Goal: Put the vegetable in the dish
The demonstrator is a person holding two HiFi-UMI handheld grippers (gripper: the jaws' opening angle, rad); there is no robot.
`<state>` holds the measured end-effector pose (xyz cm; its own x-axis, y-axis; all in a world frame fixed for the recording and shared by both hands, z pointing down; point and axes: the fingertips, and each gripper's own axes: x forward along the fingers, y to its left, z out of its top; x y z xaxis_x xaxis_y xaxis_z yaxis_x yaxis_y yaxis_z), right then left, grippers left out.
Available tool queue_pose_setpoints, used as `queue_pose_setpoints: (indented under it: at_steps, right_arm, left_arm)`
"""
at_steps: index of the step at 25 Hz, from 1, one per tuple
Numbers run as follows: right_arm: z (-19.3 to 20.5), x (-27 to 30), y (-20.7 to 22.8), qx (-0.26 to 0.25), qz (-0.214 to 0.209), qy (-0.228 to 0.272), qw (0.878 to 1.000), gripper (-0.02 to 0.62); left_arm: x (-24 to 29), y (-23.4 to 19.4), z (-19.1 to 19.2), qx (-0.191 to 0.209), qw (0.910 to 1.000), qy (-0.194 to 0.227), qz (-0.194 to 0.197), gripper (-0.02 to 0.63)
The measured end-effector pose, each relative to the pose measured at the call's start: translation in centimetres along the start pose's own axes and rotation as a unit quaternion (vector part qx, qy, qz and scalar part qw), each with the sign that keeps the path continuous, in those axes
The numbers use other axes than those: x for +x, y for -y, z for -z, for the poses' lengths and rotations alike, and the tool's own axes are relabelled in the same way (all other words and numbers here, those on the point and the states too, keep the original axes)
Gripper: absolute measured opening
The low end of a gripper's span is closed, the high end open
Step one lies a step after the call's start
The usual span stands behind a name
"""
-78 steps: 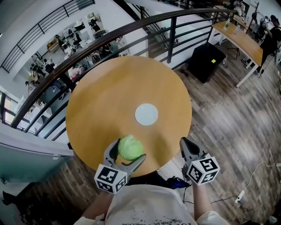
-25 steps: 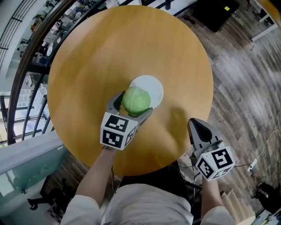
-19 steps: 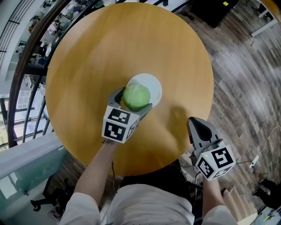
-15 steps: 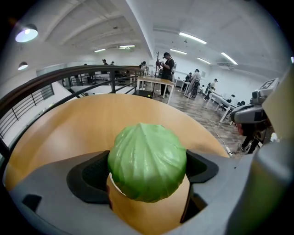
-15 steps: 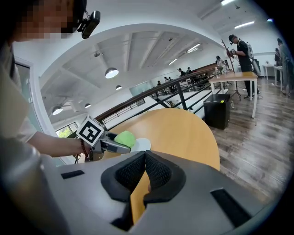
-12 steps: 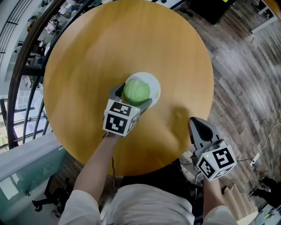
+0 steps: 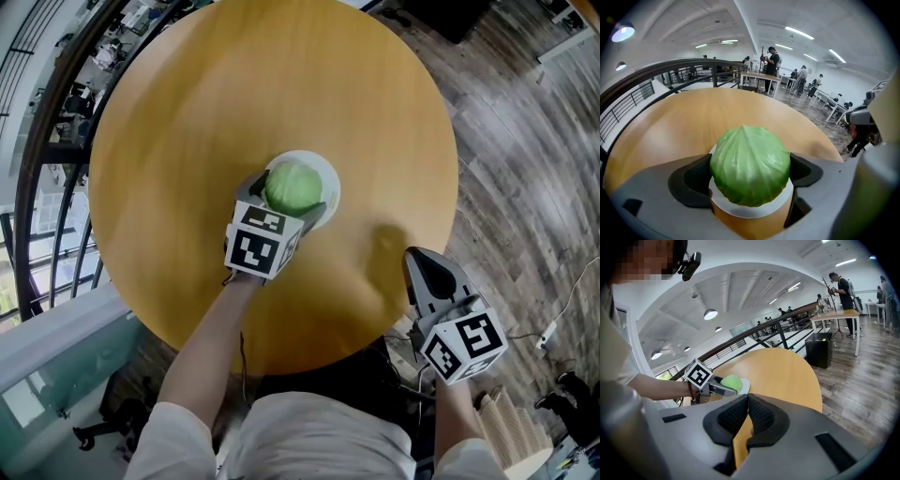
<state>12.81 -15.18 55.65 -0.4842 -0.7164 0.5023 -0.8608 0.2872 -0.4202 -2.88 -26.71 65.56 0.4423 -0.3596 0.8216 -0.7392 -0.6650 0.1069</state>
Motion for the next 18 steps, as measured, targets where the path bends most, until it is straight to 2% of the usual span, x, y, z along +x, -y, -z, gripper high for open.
queue_pose_setpoints:
  at_steps: [10, 18]
  right_arm:
    - [0.8, 0.1, 0.2, 0.004, 0.001, -0.006, 1.000, 0.025]
    - [1.1, 0.1, 0.6, 0.007, 0.001, -0.008, 1.000, 0.025]
  left_arm:
    - [1.0, 0.1, 0.9, 0.020, 0.9996, -0.018, -0.003, 0.487]
    - [1.3, 0.2, 0.7, 0.018, 0.9997, -0.018, -0.001, 0.486]
